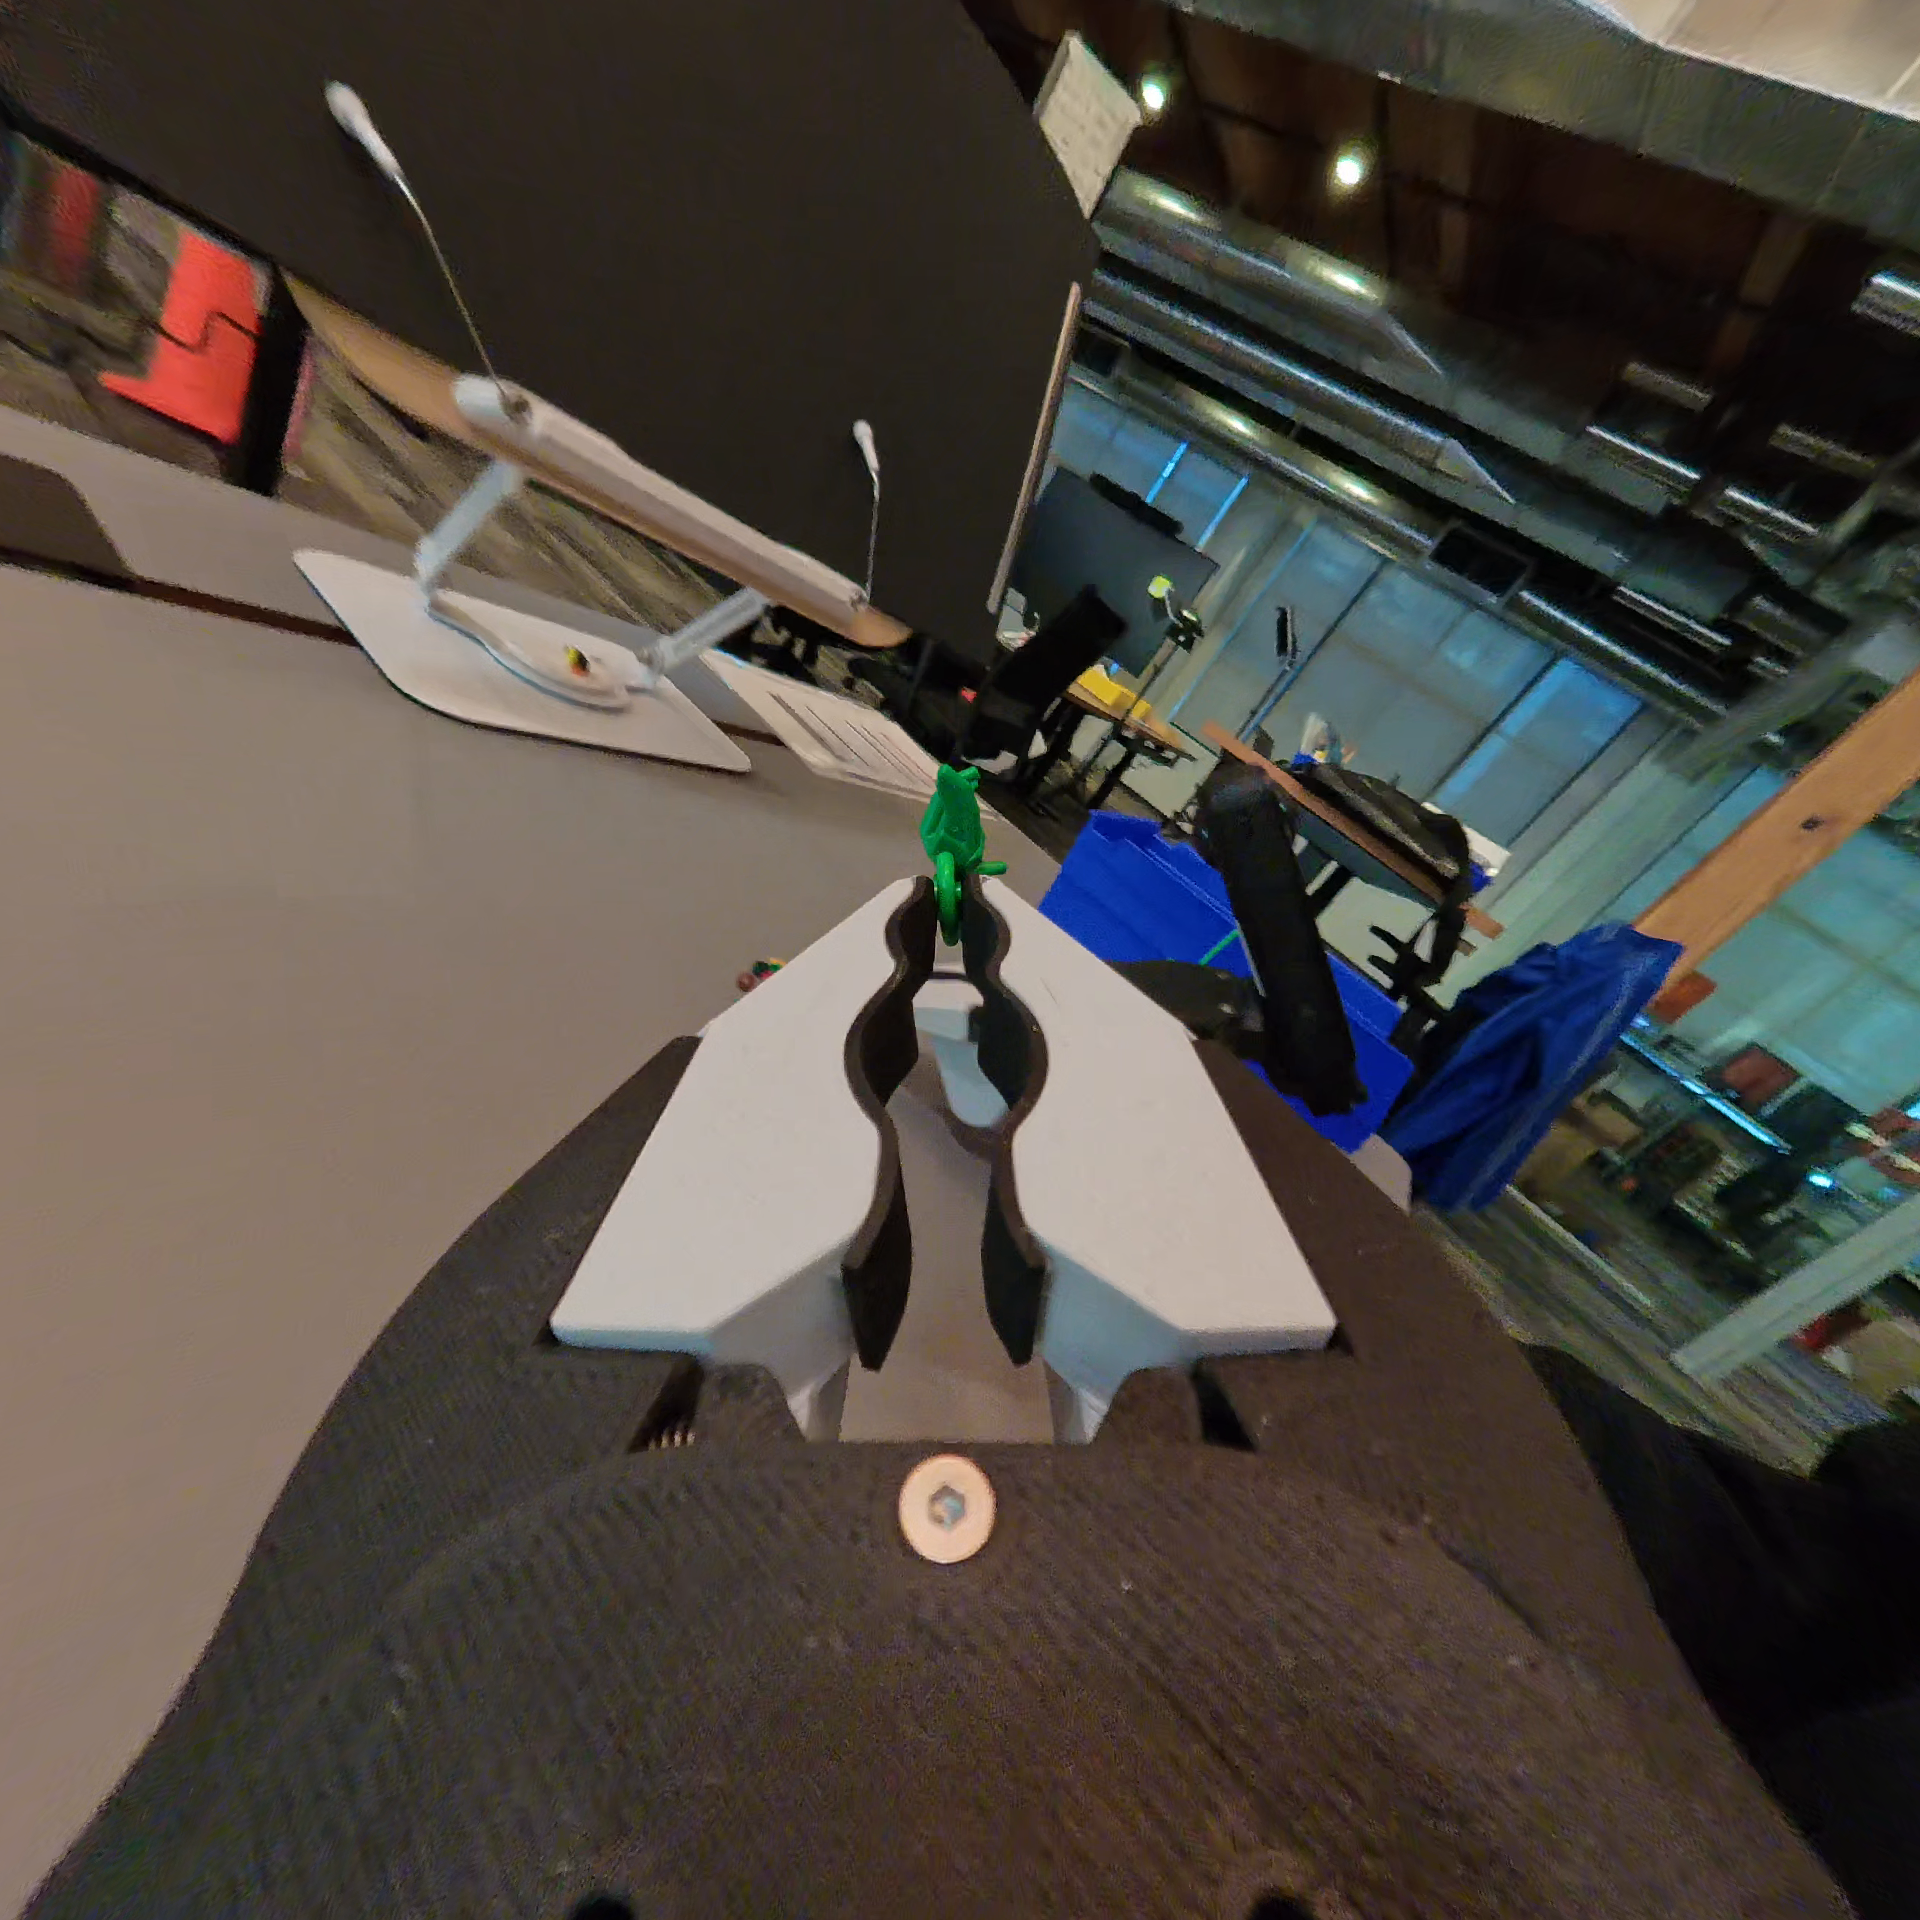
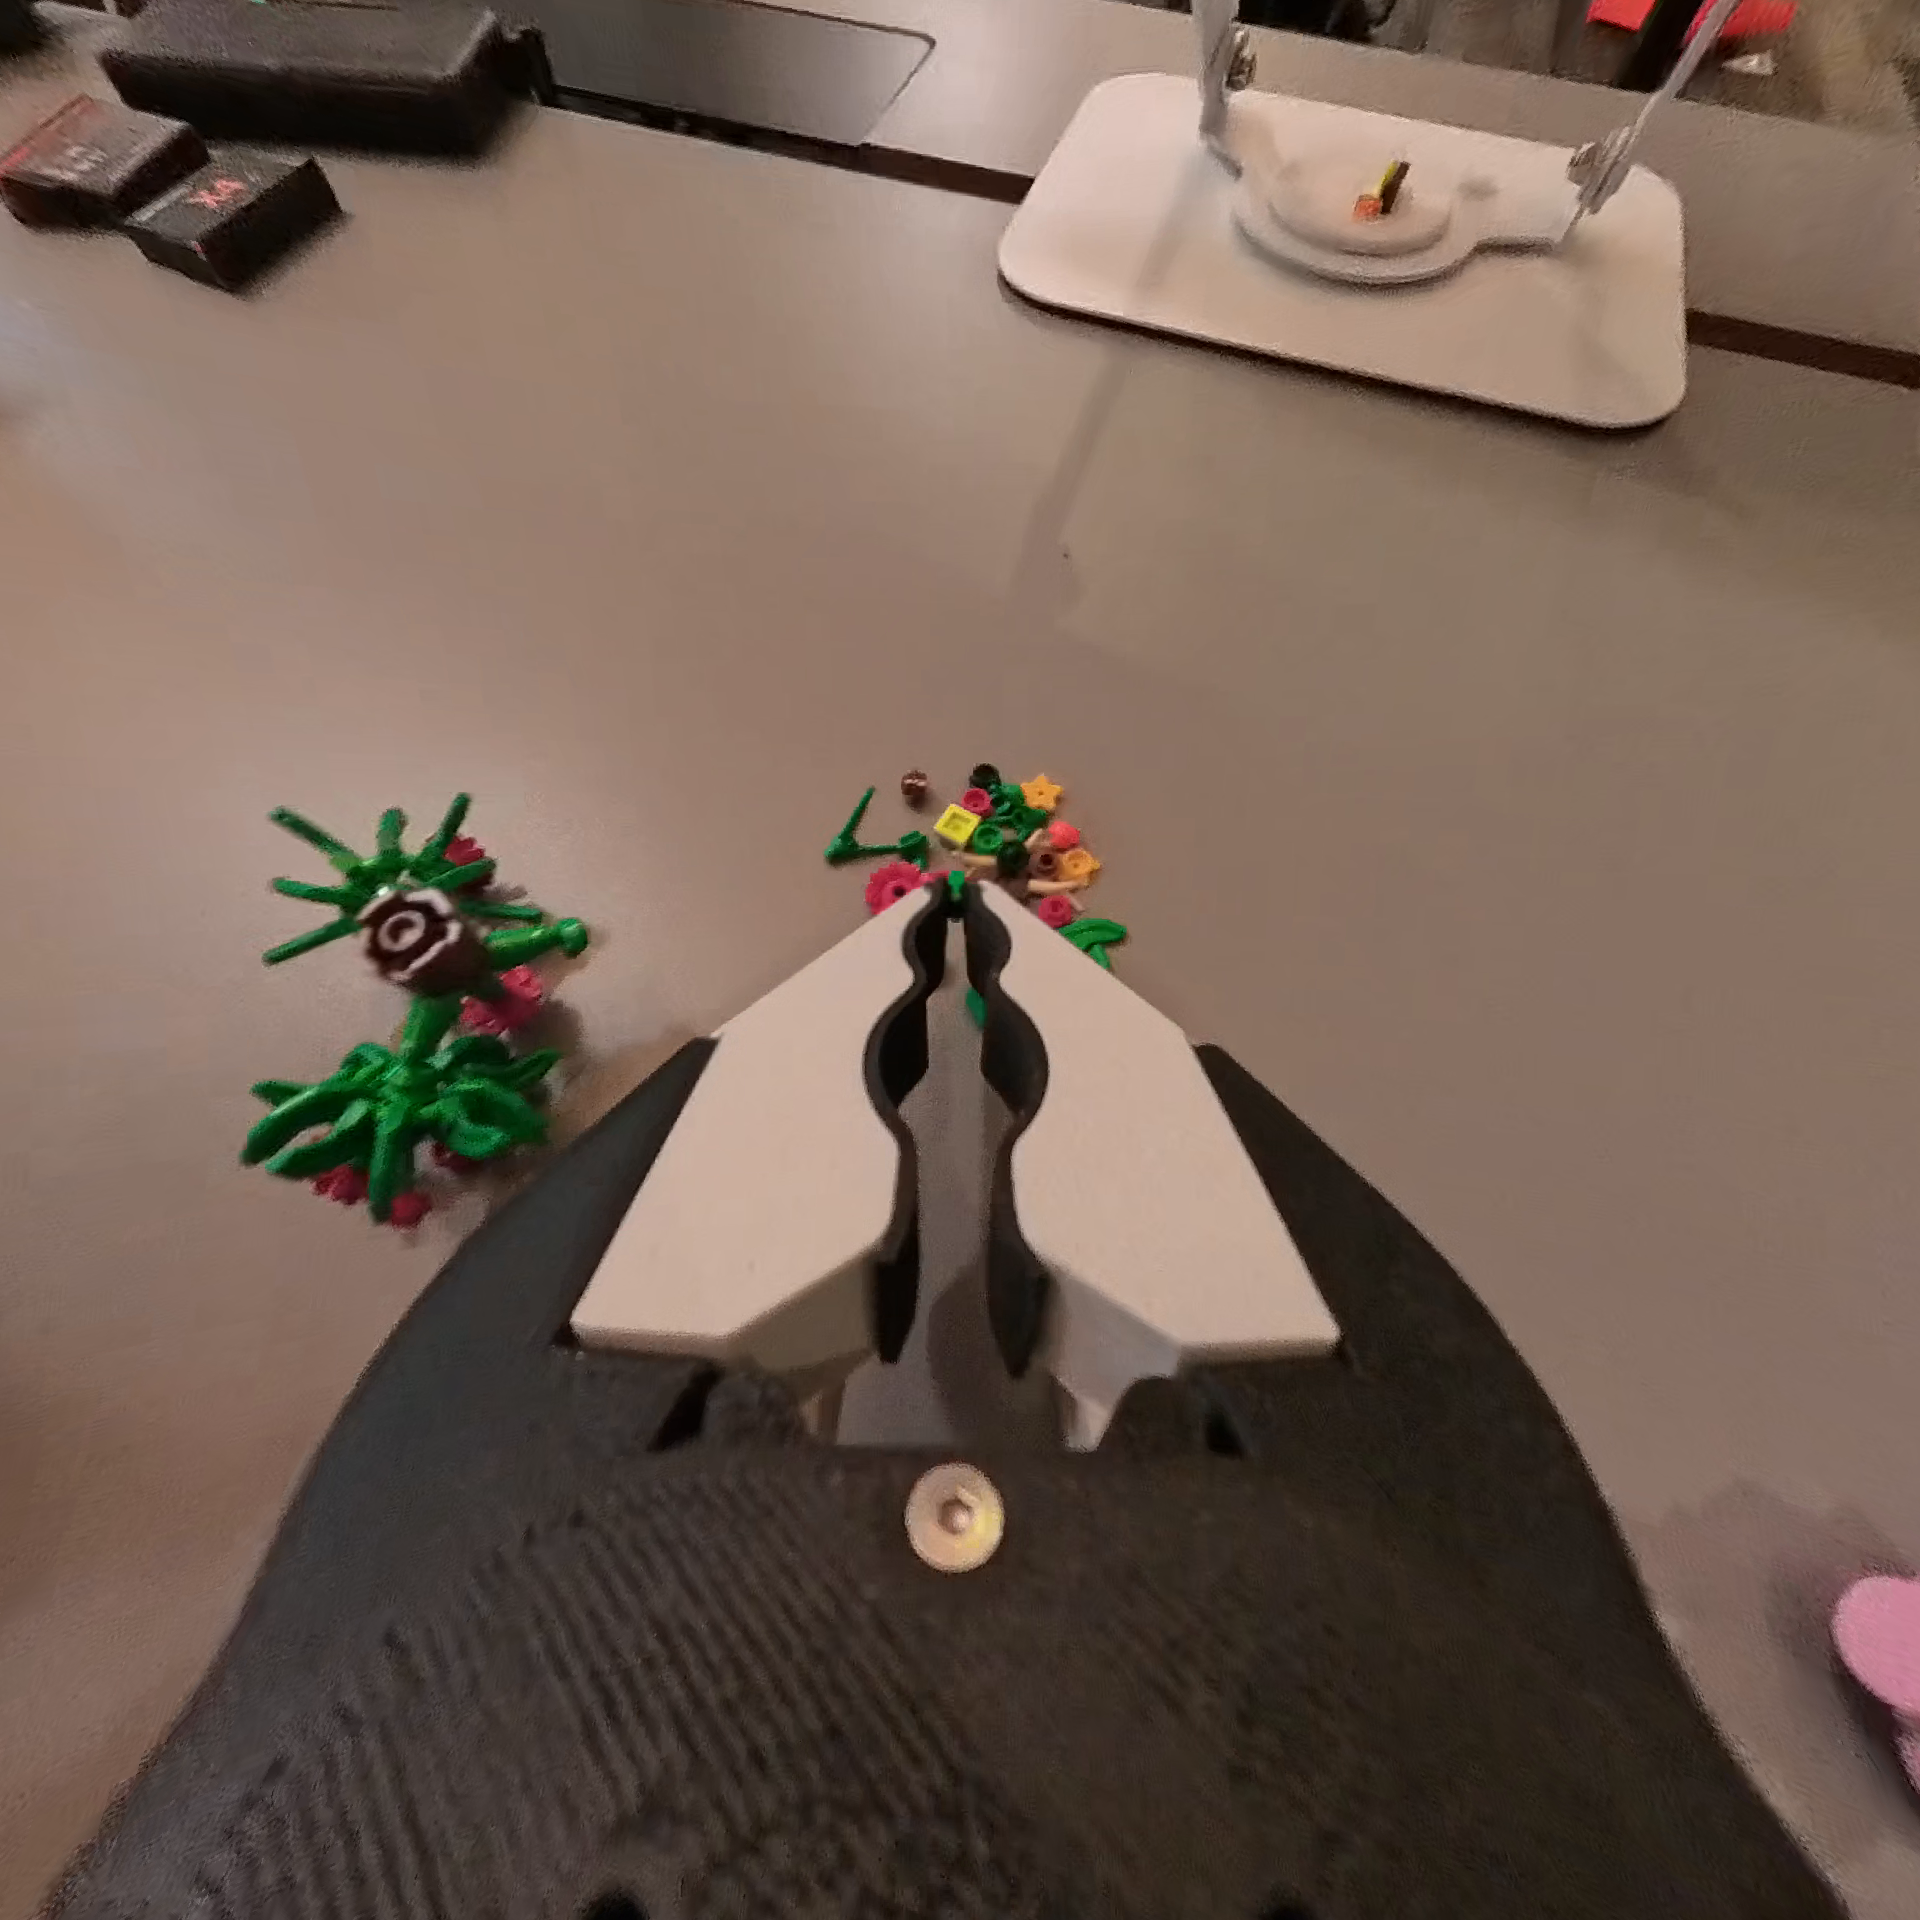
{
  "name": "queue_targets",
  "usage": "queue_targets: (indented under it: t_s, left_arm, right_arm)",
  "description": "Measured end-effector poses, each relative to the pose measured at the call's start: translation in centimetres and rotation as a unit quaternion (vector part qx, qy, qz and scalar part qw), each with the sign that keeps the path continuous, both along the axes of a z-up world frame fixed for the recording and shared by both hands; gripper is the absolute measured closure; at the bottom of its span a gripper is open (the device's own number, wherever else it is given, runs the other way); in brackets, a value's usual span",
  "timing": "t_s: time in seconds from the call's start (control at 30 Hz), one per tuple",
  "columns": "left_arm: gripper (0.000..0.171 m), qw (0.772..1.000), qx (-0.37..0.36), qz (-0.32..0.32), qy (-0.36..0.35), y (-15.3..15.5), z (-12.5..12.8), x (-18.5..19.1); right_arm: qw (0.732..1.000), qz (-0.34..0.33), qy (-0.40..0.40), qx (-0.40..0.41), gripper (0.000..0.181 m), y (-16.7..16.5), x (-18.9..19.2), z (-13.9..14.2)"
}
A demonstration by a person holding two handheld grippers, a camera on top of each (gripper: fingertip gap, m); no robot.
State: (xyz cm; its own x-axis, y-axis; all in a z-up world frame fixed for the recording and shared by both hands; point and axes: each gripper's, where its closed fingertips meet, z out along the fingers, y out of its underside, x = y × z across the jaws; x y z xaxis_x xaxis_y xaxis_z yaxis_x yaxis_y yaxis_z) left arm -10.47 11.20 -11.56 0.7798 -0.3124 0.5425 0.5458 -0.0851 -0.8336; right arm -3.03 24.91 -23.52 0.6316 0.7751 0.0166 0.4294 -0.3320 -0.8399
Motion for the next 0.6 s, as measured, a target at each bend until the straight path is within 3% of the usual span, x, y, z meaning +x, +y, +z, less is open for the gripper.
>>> queue_targets:
  t_s: [0.2, 0.43, 0.5, 0.6]
  left_arm:
    - [0.171, 0.998, -0.025, -0.039, -0.032, 0.8, -1.8, 1.8]
    - [0.171, 0.991, -0.064, -0.050, -0.108, 1.4, -3.9, 1.6]
    - [0.171, 0.989, -0.062, -0.054, -0.122, 1.4, -4.0, 1.6]
    - [0.171, 0.986, -0.066, -0.057, -0.141, 1.5, -4.3, 1.6]
  right_arm:
    - [1.000, -0.016, -0.009, -0.020, 0.179, 1.2, 0.2, -0.6]
    - [0.997, -0.001, 0.072, -0.013, 0.166, 0.5, 0.4, 1.6]
    - [0.990, 0.037, 0.133, -0.010, 0.164, -1.4, -0.3, 3.5]
    - [0.959, 0.169, 0.228, 0.024, 0.145, -7.1, -1.8, 7.8]
